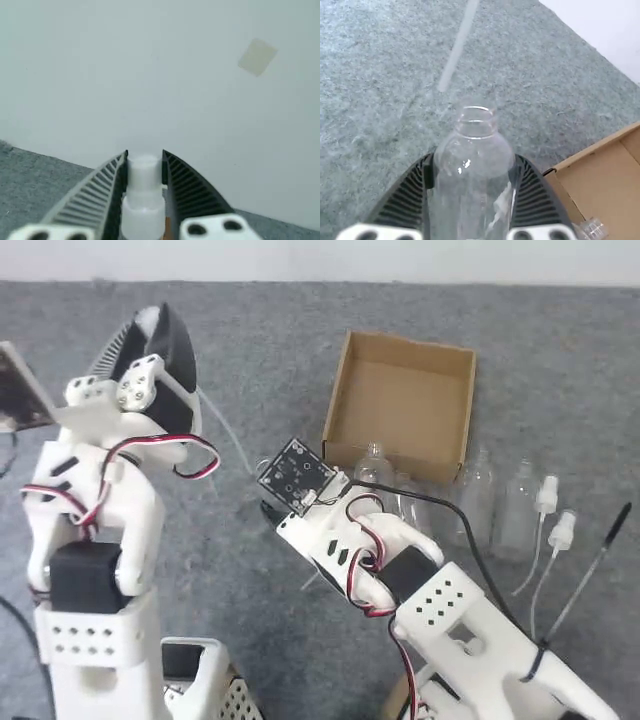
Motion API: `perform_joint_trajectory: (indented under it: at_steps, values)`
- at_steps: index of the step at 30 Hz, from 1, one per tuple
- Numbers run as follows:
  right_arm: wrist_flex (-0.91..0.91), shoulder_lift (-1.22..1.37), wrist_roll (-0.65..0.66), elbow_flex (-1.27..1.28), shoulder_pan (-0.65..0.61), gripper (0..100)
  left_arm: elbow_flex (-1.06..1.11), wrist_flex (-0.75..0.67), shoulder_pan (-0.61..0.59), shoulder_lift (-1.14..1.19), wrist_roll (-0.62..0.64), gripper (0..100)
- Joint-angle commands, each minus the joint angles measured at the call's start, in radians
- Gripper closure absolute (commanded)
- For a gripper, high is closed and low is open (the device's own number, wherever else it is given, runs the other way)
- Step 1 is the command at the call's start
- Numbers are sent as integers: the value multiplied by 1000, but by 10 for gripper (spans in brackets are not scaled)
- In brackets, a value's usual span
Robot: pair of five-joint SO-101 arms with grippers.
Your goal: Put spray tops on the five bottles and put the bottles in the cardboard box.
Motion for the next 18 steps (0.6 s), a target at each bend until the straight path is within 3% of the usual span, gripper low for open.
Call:
perform_joint_trajectory:
  at_steps: [1,6,18]
  values:
    - [-19,-45,-9,-9,-5,993,8,-78,8,-11,-57,988]
    - [-16,-45,-9,-8,-5,993,105,-192,12,-11,-77,988]
    - [-15,-45,-9,-5,-5,993,179,-198,101,-12,-74,988]
